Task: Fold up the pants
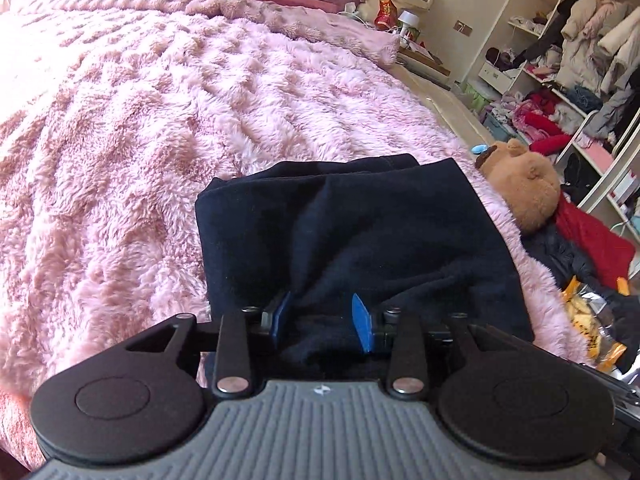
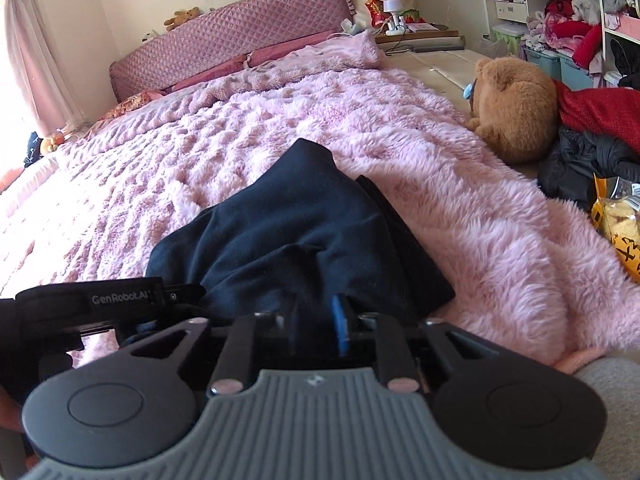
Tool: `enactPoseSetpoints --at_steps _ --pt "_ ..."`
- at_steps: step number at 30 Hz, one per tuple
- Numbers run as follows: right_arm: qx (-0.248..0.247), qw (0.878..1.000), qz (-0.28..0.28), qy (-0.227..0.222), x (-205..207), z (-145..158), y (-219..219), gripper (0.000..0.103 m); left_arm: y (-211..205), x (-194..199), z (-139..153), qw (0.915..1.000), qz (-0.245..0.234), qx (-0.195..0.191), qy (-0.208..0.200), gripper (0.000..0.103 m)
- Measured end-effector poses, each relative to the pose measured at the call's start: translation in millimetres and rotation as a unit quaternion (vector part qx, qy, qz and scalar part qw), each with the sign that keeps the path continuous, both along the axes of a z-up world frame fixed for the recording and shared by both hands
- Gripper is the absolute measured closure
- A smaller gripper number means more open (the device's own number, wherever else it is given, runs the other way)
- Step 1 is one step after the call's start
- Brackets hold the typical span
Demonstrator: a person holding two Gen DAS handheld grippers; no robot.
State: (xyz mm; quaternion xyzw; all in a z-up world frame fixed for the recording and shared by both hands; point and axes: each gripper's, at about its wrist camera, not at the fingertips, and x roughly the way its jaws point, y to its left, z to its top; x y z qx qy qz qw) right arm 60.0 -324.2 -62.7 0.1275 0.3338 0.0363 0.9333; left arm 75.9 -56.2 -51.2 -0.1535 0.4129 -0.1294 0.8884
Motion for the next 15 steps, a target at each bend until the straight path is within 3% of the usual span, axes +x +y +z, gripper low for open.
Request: enactPoseSetpoints --at_steps 1,4,6,8,9,12,15 --pt "0.013 1.000 0.009 -0.008 -2.7 3.3 -4.6 0.053 9.2 0.6 2.3 0.9997 -0.009 -0.023 0.004 0.049" --pt "0.072 0.995 0.054 -0.043 -8.7 18.5 -32.9 0.022 45.6 1.0 7.5 0.9952 -0.028 -0.094 0.004 0.036" --pt "0.092 0.993 0.052 -0.055 -6.1 28.2 -55.9 0.022 70.8 4.0 5.5 0.9906 -0.044 -0.129 0.006 0.033" --pt "0.098 0.993 0.046 -0.049 6.0 33.4 -78.3 0.021 92.5 16.1 -9.6 0.9828 -0.073 -0.165 0.040 0.029" --pt "0.108 0.992 0.058 -0.030 19.1 31.3 -89.4 0.020 98.3 21.9 -18.3 0.9784 -0.079 -0.181 0.060 0.029" --pt "0.149 0.981 0.113 0.061 65.7 6.0 -108.3 0.020 108.3 44.0 -54.4 0.9548 -0.080 -0.262 0.115 0.027" --pt "0.138 0.974 0.144 0.106 100.1 -26.9 -111.5 0.022 103.5 61.6 -78.5 0.9473 -0.062 -0.283 0.137 0.024"
